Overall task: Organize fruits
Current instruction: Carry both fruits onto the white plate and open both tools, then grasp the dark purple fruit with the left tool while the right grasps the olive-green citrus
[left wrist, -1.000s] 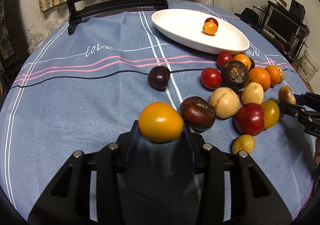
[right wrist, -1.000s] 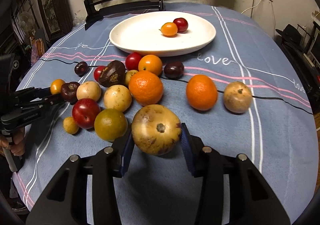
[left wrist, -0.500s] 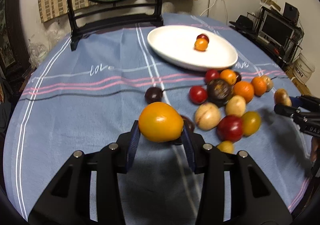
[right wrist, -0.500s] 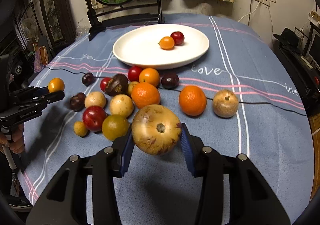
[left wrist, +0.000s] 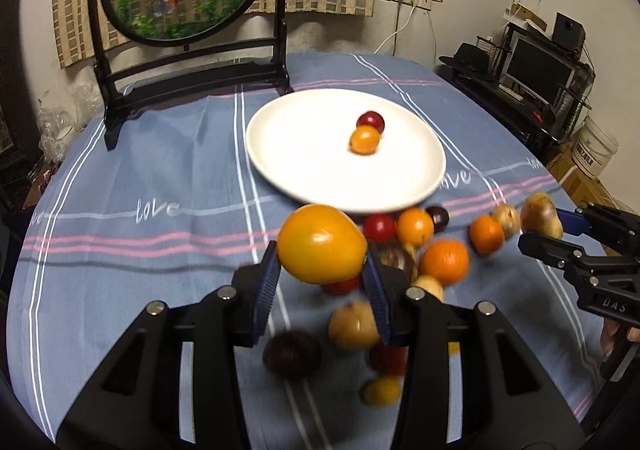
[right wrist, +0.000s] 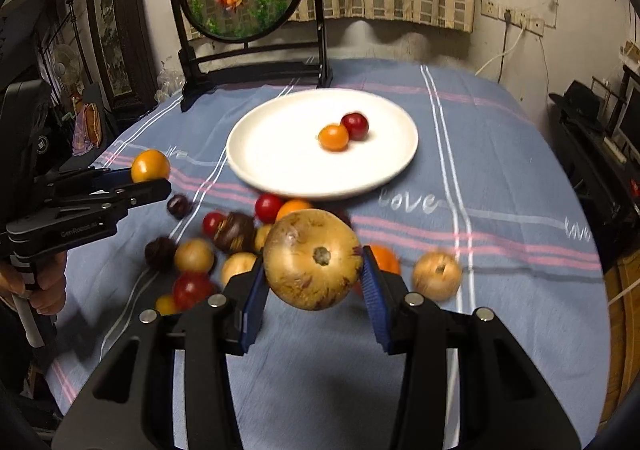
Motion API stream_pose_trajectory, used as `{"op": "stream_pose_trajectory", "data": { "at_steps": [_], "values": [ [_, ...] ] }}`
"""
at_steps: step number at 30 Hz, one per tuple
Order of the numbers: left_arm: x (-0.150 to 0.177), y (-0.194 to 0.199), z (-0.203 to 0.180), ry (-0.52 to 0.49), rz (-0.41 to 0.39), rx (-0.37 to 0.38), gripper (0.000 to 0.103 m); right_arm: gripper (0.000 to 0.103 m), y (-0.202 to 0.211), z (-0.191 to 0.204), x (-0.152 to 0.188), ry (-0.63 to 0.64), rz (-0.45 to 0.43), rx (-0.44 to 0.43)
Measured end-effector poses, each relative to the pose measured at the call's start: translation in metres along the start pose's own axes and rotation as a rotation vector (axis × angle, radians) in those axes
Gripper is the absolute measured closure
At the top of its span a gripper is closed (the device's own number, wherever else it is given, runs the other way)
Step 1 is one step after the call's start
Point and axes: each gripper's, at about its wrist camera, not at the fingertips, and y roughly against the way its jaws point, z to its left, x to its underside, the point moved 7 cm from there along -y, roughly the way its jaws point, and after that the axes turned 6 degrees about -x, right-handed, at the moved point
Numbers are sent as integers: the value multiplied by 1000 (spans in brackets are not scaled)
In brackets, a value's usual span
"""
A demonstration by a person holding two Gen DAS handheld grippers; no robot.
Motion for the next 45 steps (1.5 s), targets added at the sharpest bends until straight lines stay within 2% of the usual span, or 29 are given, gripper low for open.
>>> {"op": "stream_pose_trajectory", "data": {
  "at_steps": [5,8,14,18,19,20,21,22,24,27,30,33,37,40,45],
  "values": [
    [-38,-35,0,10,31,-29,61,58,-24,-17,-35,3,3,35],
    [-56,-65,4,18,67,-62,61,58,-55,-31,-55,-4,30,65],
    [-86,-117,4,16,107,-103,61,58,-117,-59,-75,12,130,133],
    [-94,-138,8,28,121,-131,60,58,-147,-75,-81,-10,160,156],
    [-94,-142,11,44,126,-137,59,54,-150,-77,-82,-19,160,160],
    [-94,-144,13,57,128,-135,48,51,-153,-80,-84,-31,152,171],
    [-94,-145,15,72,125,-134,39,49,-153,-82,-86,-39,139,186],
    [-95,-142,19,84,100,-151,31,43,-151,-83,-88,-46,126,201],
    [-97,-134,21,75,58,-164,31,42,-143,-84,-91,-56,81,204],
    [-95,-119,23,84,33,-164,31,42,-128,-81,-87,-72,64,187],
    [-87,-96,21,90,15,-116,30,41,-105,-78,-78,-103,37,157],
    [-75,-74,20,99,-7,-75,24,41,-83,-74,-66,-146,18,116],
    [-54,-47,19,105,-41,-55,21,41,-54,-64,-42,-191,-4,88],
    [-35,-35,24,103,-23,-91,21,41,-35,-56,-25,-208,-26,79],
    [3,-17,30,84,17,-89,21,41,-16,-37,4,-205,-49,72]
  ]
}}
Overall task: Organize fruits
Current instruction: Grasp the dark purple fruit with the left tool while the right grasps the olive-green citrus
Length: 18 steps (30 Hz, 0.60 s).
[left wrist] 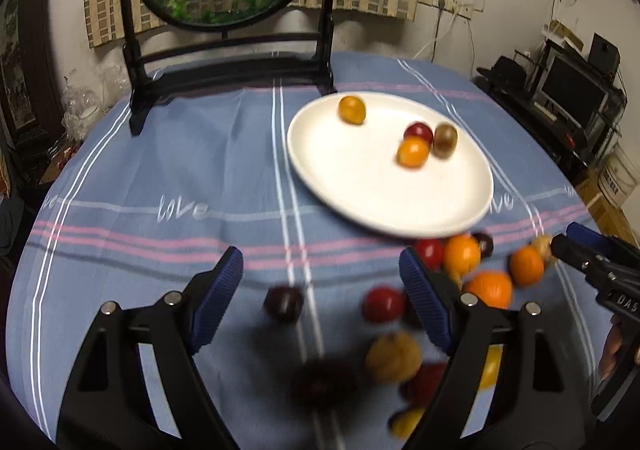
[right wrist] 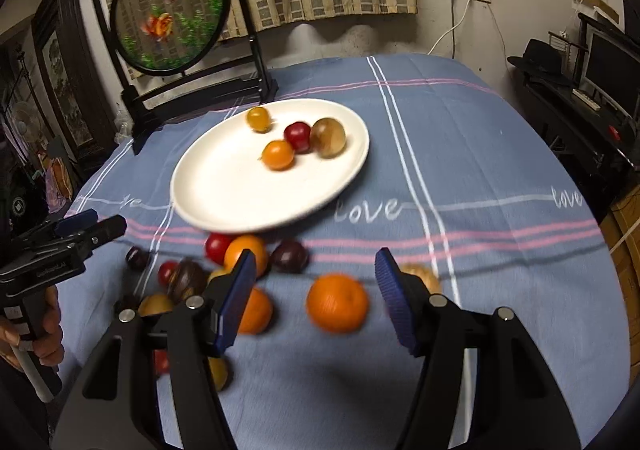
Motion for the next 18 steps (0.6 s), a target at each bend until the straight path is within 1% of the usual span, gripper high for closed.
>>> {"op": "stream_pose_trajectory", "data": {
  "at_steps": [2,5,11,14,18],
  "values": [
    [10,6,4,-6,1,4,21,41,6,3,13,-6,2,-12],
    [27,13,7,-8,12,16,21,40,15,6,32,-9,9,-6],
    [50,16,7,-24,29,19,21,40,22,7,58,11,35,0],
    [60,14,7,-38,44,18,21,40,22,8,66,12,46,-19],
    [67,11,9,-70,45,-22,20,40,21,11,69,34,49,-17]
  ]
}}
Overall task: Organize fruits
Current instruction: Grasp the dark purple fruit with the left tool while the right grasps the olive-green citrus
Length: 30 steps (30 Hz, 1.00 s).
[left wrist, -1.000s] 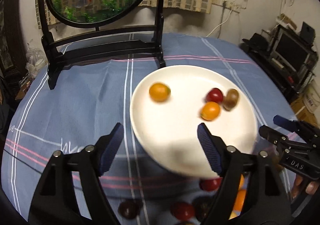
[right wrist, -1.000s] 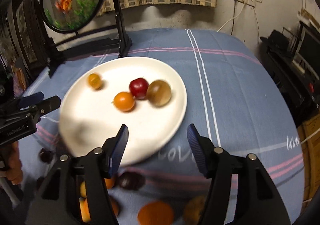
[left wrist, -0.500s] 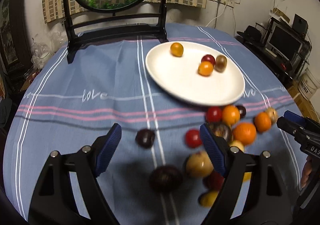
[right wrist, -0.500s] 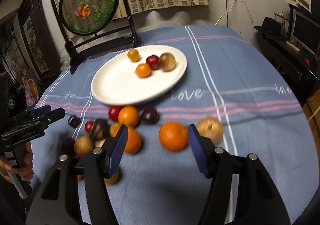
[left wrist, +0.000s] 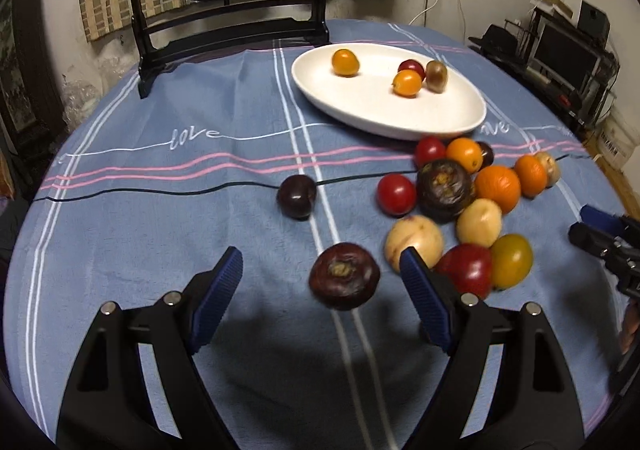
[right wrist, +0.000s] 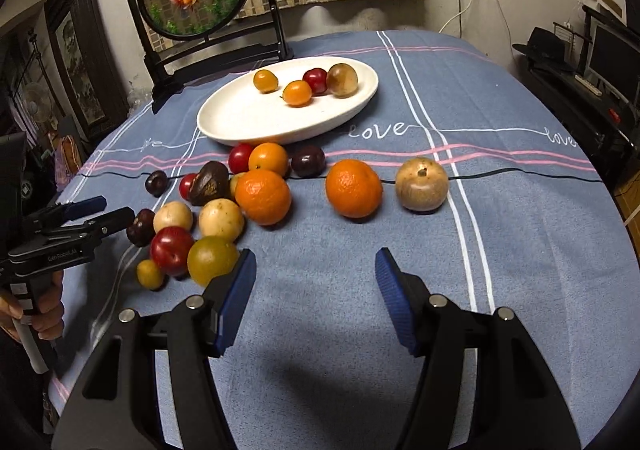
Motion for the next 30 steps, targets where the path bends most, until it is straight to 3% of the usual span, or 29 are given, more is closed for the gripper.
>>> {"op": "stream_pose_trajectory", "data": {
  "at_steps": [18,25,30],
  "values": [
    [20,-31,-7,-19,103,11,22,40,-9,12,7,66,16,-1],
    [17,-29,-7,-17,67,8,48,40,-22,30,12,147,60,12],
    [16,-30,-7,-15,51,2,49,40,-28,45,12,188,78,-5]
  ]
}}
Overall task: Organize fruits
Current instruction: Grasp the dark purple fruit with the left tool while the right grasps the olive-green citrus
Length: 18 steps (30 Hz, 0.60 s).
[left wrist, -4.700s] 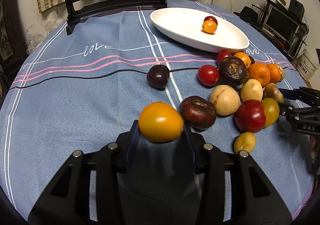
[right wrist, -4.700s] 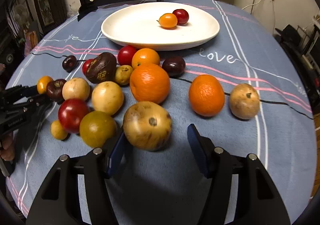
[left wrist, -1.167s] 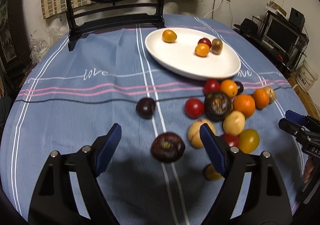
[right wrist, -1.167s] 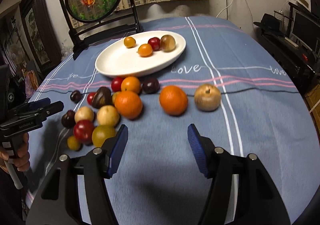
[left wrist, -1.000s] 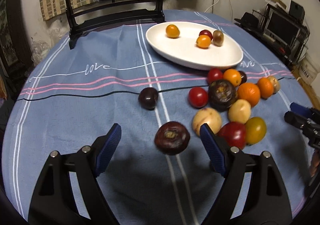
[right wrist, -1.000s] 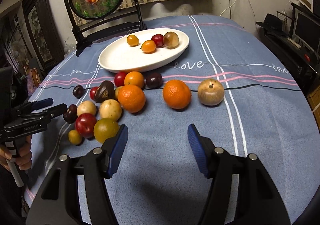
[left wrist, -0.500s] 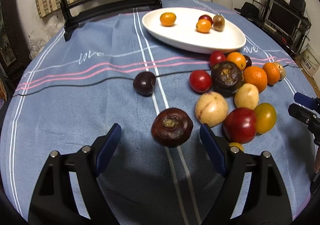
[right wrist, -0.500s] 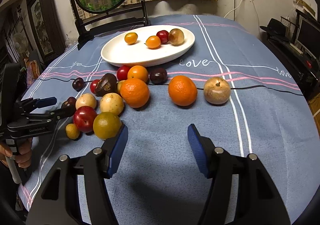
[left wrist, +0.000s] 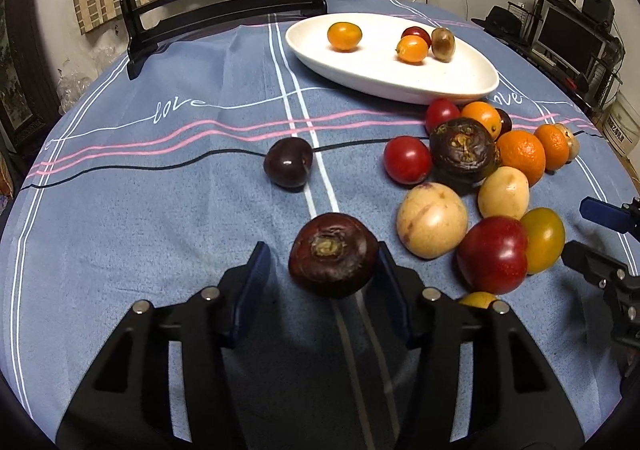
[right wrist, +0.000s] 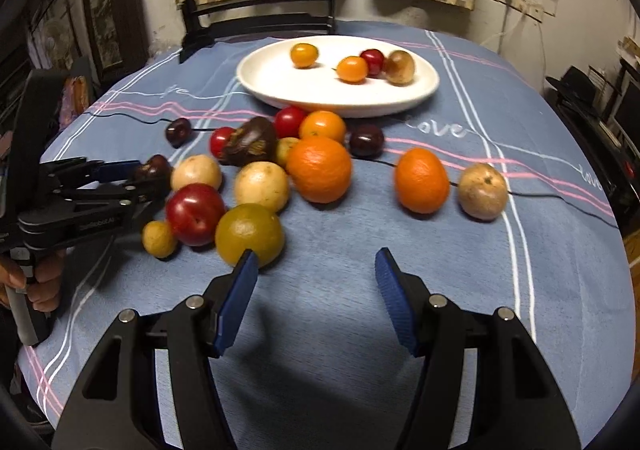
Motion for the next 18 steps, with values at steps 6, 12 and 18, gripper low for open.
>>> {"op": "stream_pose_trajectory", "data": {
  "at_steps": [6,12,18],
  "values": [
    [0,0,0,3,-1,4,49,40,-1,14,-3,34,20,-14],
    [0,1,0,6,-1,8,49,40,-6,26,-1,78,39,-33],
    [0,1,1,8,-1,10,49,40,-28,35,-6,104,85,-42]
  ]
}}
